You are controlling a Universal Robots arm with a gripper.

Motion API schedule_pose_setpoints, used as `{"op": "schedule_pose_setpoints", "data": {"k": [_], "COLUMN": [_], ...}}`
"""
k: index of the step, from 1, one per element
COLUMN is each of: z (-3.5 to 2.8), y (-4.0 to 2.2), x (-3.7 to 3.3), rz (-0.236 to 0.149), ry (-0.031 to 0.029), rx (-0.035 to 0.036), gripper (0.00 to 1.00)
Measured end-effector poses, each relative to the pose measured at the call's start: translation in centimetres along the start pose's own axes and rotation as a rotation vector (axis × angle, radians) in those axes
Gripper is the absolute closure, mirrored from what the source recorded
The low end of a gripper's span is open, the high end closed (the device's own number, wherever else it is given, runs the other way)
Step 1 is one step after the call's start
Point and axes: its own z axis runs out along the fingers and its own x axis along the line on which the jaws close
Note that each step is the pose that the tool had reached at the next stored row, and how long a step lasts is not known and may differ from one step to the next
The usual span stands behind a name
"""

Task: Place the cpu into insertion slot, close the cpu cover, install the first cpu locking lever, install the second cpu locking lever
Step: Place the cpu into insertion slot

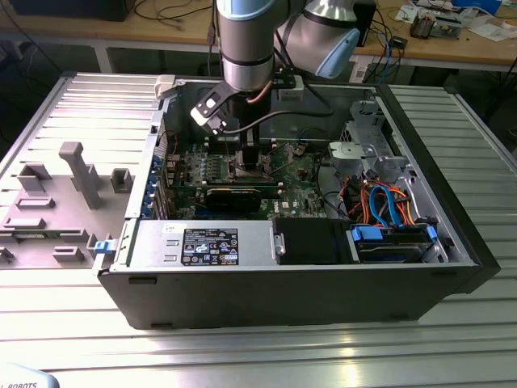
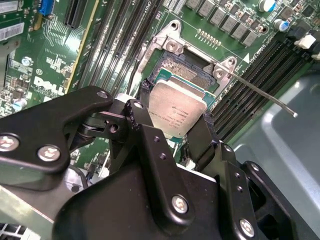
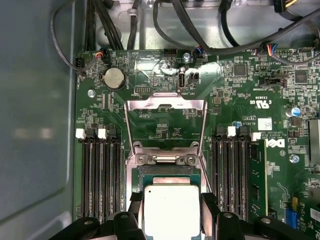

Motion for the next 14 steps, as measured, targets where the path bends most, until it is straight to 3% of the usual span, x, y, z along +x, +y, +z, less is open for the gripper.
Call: {"op": "schedule_pose_setpoints", "data": {"k": [5,14], "z": [0.95,1.33], "y": [-0.05,-0.08], "x": [-0.03,-0.04], "rz": [0.000,0.000], "ry": [0.0003,0.0002], "rx": [0.0003,0.0005], "gripper": [0.46,0.46]}}
